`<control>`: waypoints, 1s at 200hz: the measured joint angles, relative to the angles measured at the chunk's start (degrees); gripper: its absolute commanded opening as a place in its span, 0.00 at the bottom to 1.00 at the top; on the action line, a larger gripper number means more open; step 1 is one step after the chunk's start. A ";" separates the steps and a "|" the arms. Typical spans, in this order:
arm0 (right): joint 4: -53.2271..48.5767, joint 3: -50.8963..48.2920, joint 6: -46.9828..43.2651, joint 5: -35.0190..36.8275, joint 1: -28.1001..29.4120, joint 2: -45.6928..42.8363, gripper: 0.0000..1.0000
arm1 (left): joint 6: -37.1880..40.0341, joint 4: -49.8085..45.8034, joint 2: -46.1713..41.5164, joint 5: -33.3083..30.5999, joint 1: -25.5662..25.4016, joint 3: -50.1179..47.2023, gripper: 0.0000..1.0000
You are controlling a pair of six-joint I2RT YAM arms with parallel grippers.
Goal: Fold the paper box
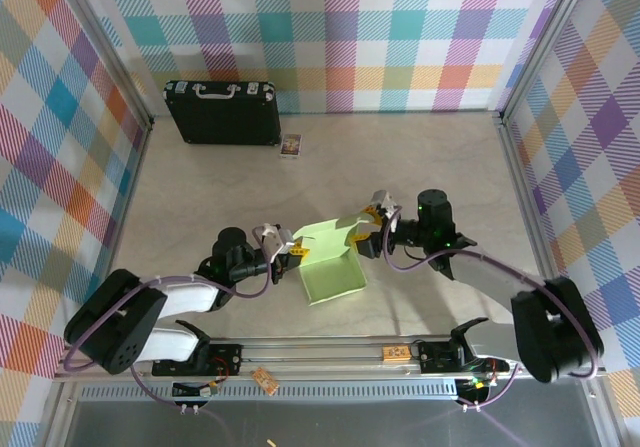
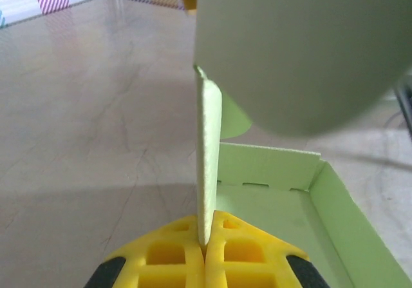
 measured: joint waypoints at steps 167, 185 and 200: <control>-48.26 38.77 24.39 24.79 1.25 15.45 0.84 | 9.03 10.43 10.47 -0.76 1.25 1.14 0.22; -50.10 38.42 25.27 24.61 2.60 16.90 0.81 | 9.40 10.45 10.58 -0.83 1.25 1.14 0.30; -50.66 37.75 25.73 24.15 3.48 17.14 0.80 | 9.46 10.45 10.58 -1.29 1.25 1.11 0.40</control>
